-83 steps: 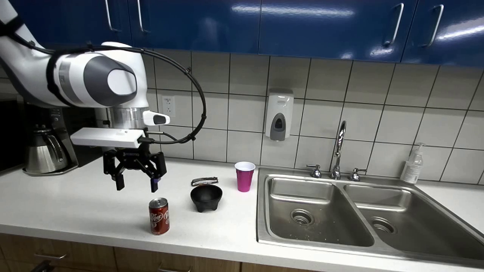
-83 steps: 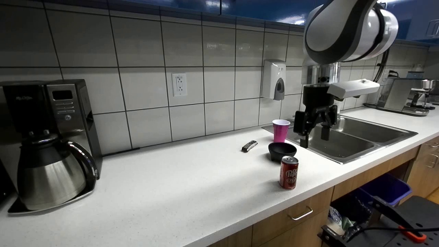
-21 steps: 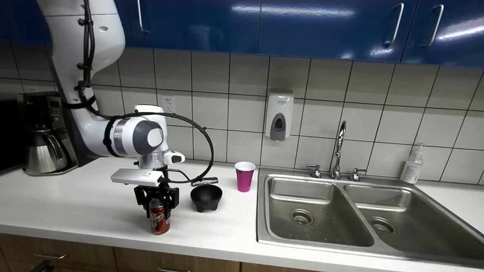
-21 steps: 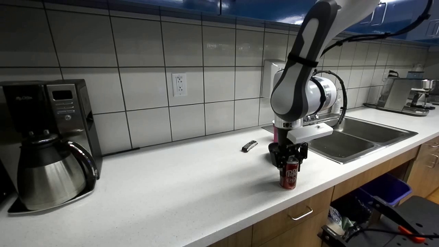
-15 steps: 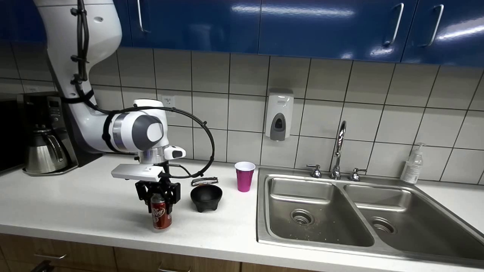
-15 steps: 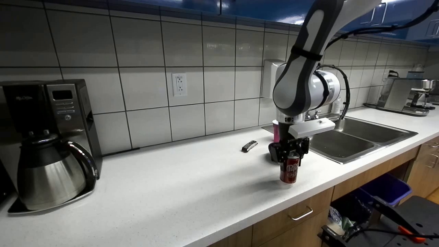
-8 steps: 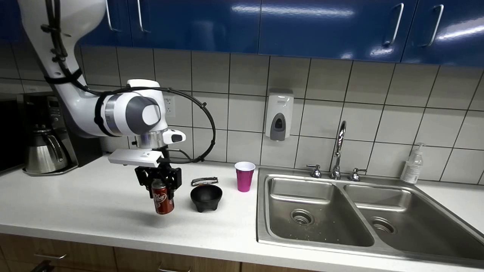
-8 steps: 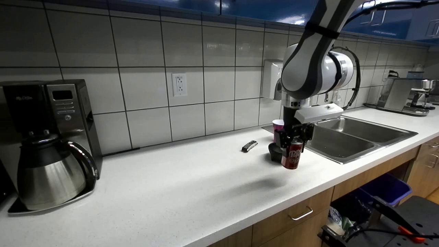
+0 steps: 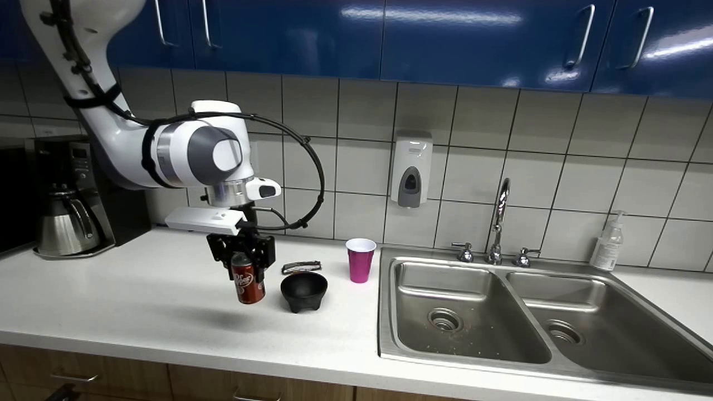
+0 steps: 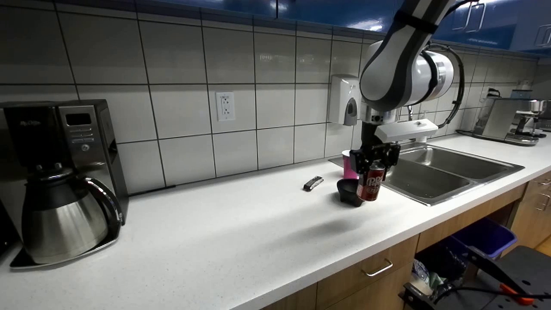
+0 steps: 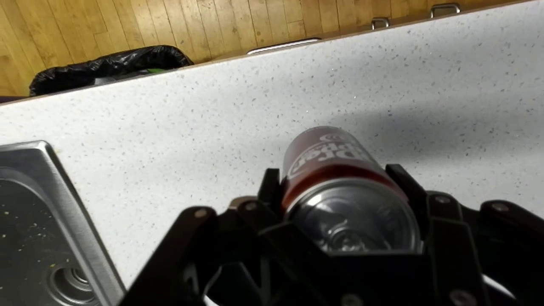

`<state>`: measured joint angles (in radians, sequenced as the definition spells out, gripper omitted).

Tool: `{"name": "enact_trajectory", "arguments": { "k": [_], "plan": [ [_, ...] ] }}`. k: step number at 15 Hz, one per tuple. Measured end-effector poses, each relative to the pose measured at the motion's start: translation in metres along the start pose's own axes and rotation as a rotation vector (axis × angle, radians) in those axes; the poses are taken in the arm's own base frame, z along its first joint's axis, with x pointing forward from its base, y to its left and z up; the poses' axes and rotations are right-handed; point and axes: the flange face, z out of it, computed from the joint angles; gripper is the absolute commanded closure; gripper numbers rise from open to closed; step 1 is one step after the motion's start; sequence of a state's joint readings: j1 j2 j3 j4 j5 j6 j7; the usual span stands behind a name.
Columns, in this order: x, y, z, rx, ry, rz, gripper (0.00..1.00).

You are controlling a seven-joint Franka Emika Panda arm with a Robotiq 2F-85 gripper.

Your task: Put the metal can into the black bowl

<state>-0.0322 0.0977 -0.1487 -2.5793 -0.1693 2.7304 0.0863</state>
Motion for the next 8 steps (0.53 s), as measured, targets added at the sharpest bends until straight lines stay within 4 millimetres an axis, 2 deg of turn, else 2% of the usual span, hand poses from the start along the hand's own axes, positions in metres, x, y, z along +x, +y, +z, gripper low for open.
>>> {"name": "enact_trajectory", "arguments": {
  "k": [8],
  "plan": [
    [0.016,0.031,-0.002,0.02,0.017,0.128,0.61]
  ]
}}
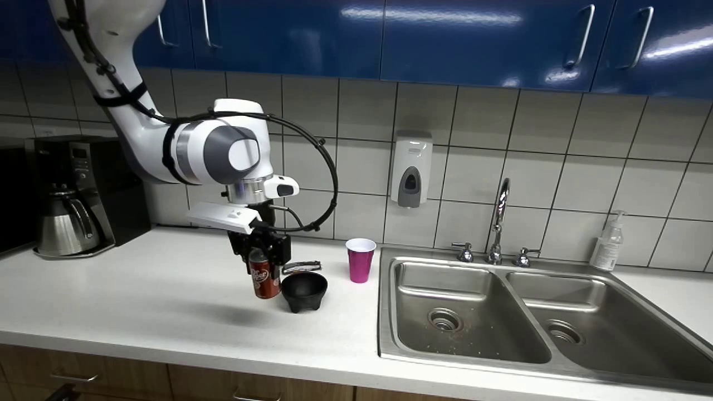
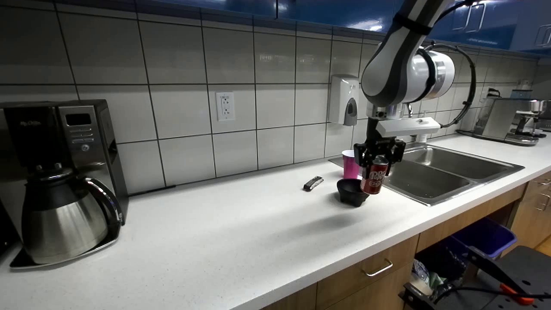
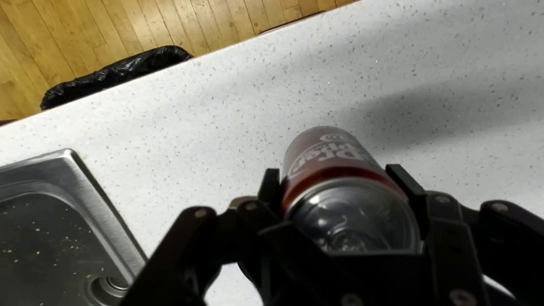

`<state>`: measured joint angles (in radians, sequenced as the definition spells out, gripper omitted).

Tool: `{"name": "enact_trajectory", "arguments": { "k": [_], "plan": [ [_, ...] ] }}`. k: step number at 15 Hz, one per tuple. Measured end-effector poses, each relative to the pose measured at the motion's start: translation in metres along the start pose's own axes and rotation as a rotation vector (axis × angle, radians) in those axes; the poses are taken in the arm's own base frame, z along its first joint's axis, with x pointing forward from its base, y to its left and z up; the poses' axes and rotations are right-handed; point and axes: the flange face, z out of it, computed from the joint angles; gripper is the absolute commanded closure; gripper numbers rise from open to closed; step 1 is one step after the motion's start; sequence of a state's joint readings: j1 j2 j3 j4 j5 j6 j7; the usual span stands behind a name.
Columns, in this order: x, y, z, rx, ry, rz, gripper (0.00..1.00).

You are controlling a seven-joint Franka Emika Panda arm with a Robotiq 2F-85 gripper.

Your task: Put the metal can into the black bowl

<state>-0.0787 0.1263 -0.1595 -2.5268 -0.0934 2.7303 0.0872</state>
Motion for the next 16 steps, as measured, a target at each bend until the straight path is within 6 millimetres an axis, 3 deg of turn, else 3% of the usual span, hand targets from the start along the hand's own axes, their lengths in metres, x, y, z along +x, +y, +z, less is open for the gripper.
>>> {"name": "enact_trajectory", "arguments": {
  "k": [7,16],
  "plan": [
    [0.025,0.013,0.009,0.002,0.006,0.066,0.61],
    [0.084,0.017,0.024,-0.026,0.015,0.072,0.61]
  ]
}}
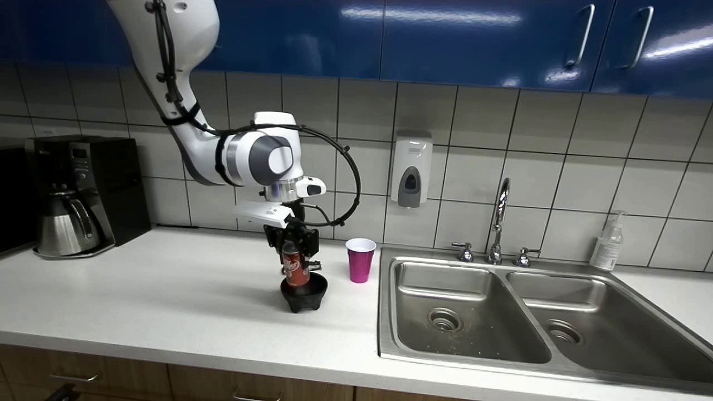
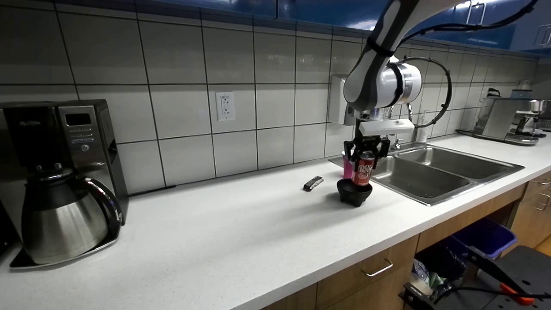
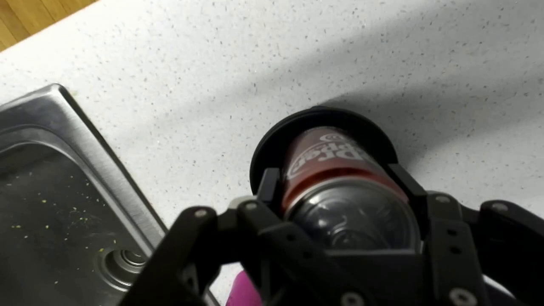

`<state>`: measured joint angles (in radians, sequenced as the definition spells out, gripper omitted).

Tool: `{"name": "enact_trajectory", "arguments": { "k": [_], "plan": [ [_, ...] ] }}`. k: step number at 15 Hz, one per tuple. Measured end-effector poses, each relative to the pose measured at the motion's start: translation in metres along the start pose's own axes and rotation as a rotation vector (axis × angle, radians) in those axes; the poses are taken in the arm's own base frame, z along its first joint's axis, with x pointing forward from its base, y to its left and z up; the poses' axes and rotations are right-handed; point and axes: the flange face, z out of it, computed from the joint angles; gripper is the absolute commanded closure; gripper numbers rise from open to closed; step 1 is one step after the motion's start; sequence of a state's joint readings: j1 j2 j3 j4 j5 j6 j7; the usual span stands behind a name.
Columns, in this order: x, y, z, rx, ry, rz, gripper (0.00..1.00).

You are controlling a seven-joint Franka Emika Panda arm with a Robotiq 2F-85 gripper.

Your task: Put the metal can into the black bowl

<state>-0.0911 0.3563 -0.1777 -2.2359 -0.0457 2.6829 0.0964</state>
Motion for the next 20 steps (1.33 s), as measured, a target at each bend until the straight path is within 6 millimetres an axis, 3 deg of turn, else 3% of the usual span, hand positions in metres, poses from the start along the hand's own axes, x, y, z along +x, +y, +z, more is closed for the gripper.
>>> {"name": "enact_trajectory", "arguments": {
  "k": [7,12,17,18,20],
  "plan": [
    [0.031,-0.005,0.036,-0.023,-0.043,-0.004,0.61],
    [0.04,-0.007,0.064,-0.034,-0.08,-0.003,0.61],
    [0.047,-0.009,0.076,-0.041,-0.097,-0.006,0.61],
    [0.048,-0.009,0.077,-0.042,-0.099,-0.006,0.17],
    [0.049,-0.009,0.077,-0.043,-0.105,-0.005,0.03]
  ]
}}
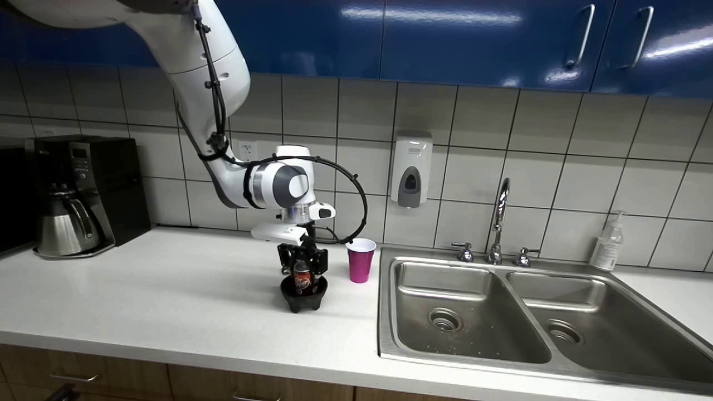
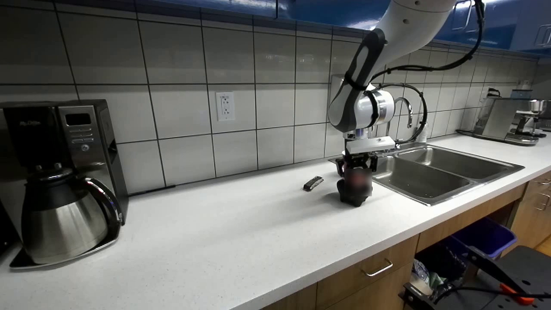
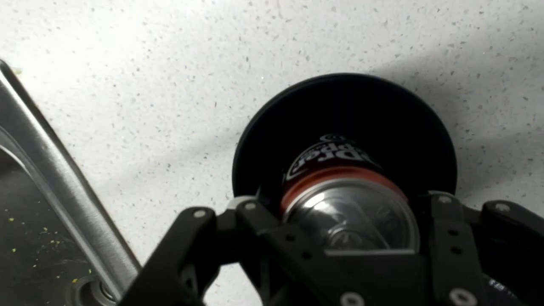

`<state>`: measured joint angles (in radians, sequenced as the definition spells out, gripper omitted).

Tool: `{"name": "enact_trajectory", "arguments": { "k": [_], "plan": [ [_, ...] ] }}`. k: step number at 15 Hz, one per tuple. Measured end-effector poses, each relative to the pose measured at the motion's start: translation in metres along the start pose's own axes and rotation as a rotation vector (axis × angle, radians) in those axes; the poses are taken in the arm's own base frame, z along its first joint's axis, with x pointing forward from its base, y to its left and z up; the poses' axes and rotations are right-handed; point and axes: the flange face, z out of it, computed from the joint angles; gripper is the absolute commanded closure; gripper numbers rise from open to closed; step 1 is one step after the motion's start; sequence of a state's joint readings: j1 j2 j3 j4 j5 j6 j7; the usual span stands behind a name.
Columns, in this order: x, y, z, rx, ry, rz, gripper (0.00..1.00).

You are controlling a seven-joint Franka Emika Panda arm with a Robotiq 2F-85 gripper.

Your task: Put the metal can into the black bowl

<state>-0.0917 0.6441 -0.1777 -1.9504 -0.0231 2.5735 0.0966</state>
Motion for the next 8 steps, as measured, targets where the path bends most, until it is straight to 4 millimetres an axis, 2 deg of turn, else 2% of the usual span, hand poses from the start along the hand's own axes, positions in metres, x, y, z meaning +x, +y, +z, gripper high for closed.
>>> {"name": "enact_trajectory", "arguments": {
  "k": [1,8],
  "plan": [
    [0.0009,0.0001,-0.0007,0.0,-0.001,0.0,0.0],
    [0.0069,0.0045,-0.0069,0.001,0.004,0.009,0.0]
  ]
}}
